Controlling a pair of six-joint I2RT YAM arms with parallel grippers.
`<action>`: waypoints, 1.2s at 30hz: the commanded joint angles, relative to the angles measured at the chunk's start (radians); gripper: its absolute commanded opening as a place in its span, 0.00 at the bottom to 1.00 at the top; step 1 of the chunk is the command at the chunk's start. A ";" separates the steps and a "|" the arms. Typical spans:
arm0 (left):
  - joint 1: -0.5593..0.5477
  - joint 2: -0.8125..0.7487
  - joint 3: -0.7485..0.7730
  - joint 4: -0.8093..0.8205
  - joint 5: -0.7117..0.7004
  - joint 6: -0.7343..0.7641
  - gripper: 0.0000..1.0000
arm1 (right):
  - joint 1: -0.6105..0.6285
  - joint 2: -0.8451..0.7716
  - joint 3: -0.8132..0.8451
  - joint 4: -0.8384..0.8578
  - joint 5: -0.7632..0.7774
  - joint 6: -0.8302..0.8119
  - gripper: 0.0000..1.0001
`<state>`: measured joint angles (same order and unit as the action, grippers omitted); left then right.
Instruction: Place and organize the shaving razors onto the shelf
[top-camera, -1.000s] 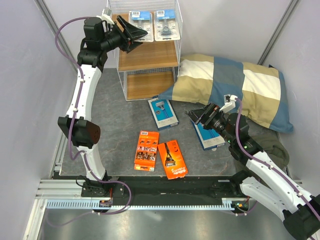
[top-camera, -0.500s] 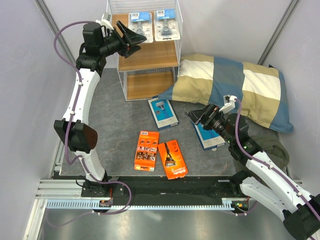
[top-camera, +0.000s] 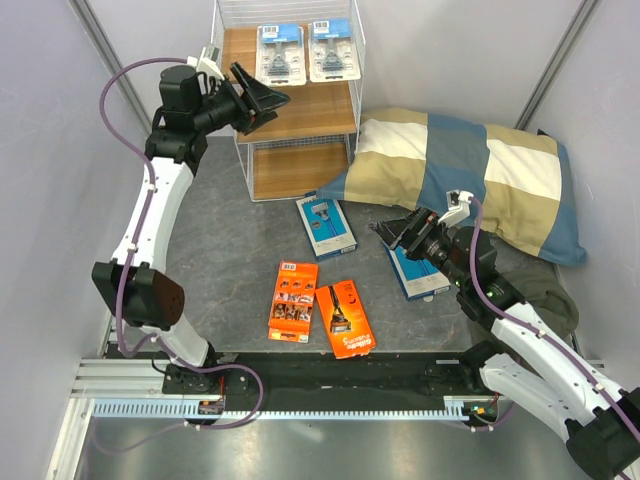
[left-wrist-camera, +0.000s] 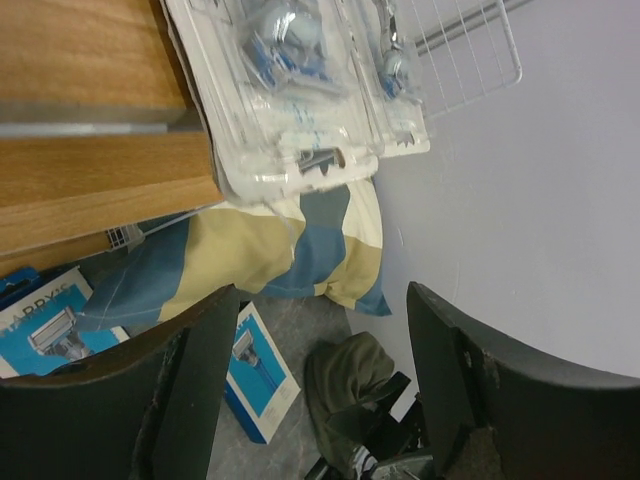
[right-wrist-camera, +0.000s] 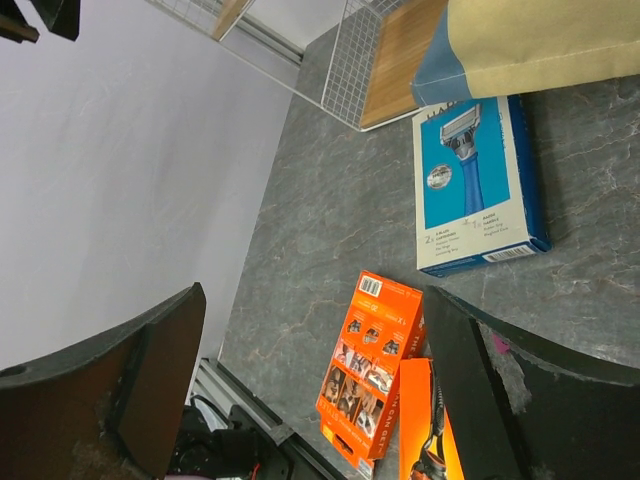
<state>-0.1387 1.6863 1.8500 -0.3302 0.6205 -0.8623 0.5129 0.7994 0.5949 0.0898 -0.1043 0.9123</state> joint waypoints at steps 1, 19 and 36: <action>0.004 -0.109 -0.050 0.034 -0.002 0.088 0.75 | -0.004 0.006 -0.001 0.025 0.000 -0.003 0.98; -0.005 -0.431 -0.455 -0.058 -0.076 0.227 0.75 | -0.004 0.073 -0.014 0.048 -0.020 -0.023 0.98; -0.093 -0.513 -1.011 0.045 -0.126 0.158 0.75 | -0.002 0.279 -0.082 0.040 -0.106 -0.081 0.98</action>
<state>-0.1974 1.2106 0.9222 -0.3477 0.5251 -0.6842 0.5129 1.0283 0.5552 0.0998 -0.1432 0.8524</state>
